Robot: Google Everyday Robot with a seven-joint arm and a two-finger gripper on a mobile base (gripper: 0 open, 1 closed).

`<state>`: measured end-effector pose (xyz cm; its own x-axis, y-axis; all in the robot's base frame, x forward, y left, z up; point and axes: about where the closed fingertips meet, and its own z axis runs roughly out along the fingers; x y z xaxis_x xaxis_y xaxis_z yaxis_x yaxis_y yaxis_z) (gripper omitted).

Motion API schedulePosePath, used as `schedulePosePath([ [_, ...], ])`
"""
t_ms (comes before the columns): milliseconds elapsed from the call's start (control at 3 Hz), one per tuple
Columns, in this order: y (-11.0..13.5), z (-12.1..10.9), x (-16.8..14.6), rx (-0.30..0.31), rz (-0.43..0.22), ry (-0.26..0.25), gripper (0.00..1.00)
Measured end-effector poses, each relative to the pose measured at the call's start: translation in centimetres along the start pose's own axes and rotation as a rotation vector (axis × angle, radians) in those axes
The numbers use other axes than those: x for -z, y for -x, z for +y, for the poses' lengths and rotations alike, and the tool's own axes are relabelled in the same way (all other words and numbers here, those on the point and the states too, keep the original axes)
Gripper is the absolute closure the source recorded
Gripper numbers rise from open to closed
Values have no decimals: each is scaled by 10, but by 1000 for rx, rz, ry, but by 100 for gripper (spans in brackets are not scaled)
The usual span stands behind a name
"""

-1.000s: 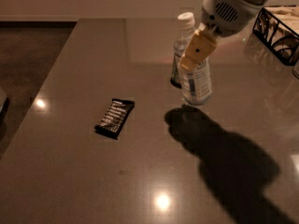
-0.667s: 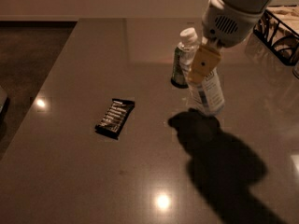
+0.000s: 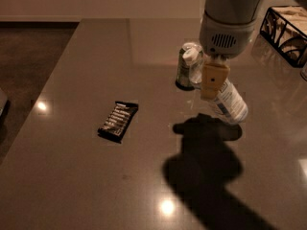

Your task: Knock blue plastic bottle over

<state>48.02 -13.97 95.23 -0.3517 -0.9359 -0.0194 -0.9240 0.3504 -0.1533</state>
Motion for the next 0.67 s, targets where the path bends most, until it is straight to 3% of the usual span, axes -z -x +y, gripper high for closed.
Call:
schedulePosePath([
  [333,3,-4,-7,72,44,-6,100],
  [667,11,-5,-22,148,58,26,100],
])
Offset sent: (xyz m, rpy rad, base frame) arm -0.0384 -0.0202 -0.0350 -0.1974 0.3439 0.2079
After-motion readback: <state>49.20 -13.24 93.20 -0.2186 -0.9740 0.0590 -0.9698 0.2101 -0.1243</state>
